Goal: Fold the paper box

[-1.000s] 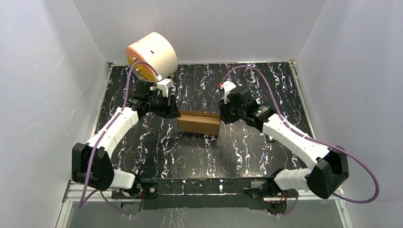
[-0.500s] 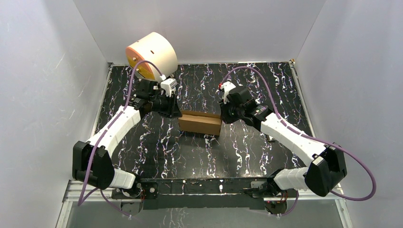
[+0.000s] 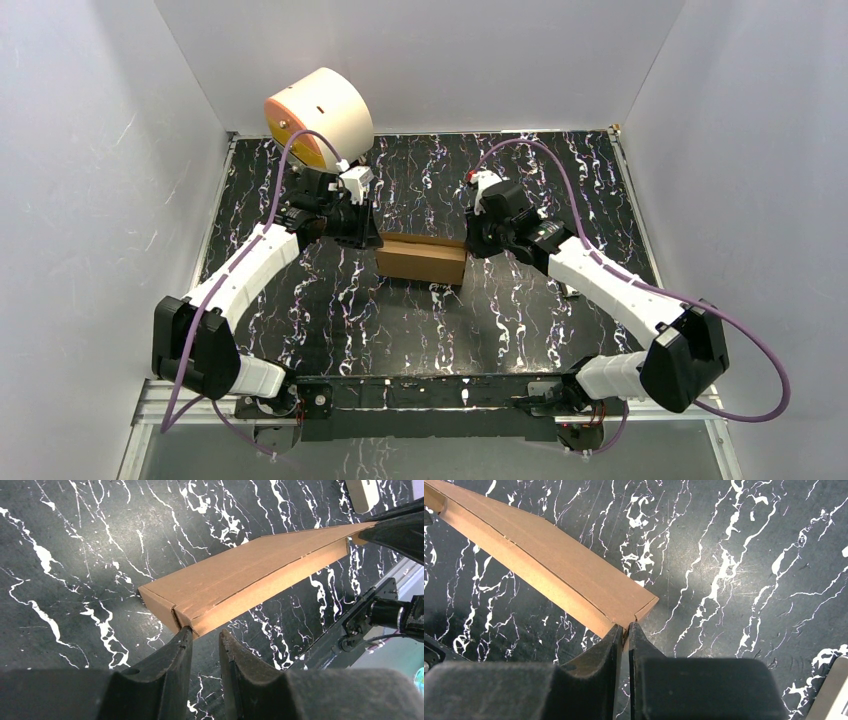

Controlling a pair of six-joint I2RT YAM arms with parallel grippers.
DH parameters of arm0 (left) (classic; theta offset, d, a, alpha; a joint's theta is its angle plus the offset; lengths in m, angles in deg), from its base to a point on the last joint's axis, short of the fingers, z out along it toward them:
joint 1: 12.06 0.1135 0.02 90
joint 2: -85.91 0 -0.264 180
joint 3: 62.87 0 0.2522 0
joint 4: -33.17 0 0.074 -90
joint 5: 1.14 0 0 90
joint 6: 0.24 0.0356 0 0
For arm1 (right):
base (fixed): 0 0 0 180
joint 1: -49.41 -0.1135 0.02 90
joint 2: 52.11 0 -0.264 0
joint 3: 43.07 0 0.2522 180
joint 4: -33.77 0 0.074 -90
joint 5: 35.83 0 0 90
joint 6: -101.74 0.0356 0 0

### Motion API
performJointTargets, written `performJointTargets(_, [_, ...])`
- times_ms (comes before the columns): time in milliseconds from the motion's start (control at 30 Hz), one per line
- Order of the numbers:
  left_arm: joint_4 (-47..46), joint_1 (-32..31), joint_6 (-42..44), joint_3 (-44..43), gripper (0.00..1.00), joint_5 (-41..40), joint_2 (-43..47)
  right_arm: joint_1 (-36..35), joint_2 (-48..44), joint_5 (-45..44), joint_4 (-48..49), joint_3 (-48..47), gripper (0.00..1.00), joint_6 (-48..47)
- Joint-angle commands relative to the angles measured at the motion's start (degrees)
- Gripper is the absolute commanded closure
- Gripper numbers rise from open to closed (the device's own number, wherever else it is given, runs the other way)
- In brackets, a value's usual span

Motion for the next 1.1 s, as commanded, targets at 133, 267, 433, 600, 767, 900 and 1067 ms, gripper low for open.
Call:
performJointTargets(133, [1.42,-0.85,0.46,-1.18,0.81,-4.36,1.70,-0.19,1.06,-0.46,0.66,-3.43,0.84,5.86])
performJointTargets(267, [1.88,-1.41,0.60,-0.98,0.85,-4.92,1.84,-0.24,1.41,-1.17,0.54,-4.05,0.84,8.12])
performJointTargets(433, [2.20,-2.18,0.14,-1.05,0.89,-5.49,2.57,-0.22,2.11,-3.67,0.54,-3.94,0.85,10.95])
performJointTargets(600, [2.42,-3.10,-0.38,-1.13,0.91,-5.75,3.89,-0.23,1.89,-6.18,2.09,-2.92,0.85,11.97])
performJointTargets(767, [3.59,-3.22,-0.29,-1.59,0.92,-6.75,4.39,-0.24,1.59,-7.34,3.73,-1.84,0.85,12.60])
performJointTargets(900, [4.06,-3.38,-0.65,-1.64,0.92,-6.54,4.73,-0.25,1.75,-7.67,4.68,-1.01,0.85,13.34])
performJointTargets(1067, [4.14,-3.57,-1.70,-0.98,0.93,-5.72,5.77,-0.24,1.24,-7.50,6.77,0.59,0.85,14.13])
